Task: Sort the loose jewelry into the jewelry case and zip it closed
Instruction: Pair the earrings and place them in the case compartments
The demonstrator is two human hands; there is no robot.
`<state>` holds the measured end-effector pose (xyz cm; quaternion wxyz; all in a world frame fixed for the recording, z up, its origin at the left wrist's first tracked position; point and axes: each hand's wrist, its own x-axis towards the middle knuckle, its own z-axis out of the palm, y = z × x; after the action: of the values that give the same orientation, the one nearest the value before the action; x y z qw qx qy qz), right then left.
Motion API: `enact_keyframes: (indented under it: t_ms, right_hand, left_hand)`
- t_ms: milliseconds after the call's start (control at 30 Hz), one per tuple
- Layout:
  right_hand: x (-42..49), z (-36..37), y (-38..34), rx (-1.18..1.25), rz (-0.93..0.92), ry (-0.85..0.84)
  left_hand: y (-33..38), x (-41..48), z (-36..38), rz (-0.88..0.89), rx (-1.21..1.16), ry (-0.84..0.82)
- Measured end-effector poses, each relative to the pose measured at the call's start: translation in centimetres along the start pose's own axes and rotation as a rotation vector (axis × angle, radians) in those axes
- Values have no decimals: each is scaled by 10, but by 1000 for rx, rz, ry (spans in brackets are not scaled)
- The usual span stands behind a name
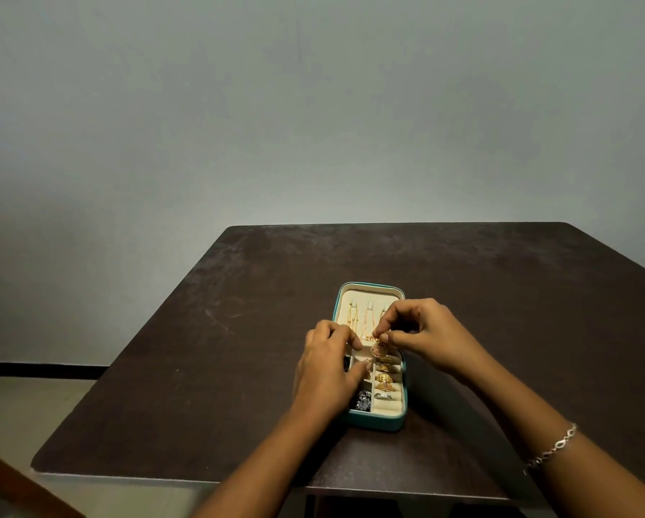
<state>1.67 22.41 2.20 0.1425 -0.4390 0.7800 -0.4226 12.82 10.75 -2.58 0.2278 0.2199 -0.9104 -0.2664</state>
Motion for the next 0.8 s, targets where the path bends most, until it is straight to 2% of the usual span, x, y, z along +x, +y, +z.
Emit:
enact_keyframes:
  t_ms: [433, 800]
  right_hand:
    - [0, 9, -1, -81, -60, 8]
    - [-5, 21, 4, -368, -270, -44]
  left_hand:
    - [-3, 3, 8, -59, -122, 71]
    - [-3, 2, 9, -87, -147, 67]
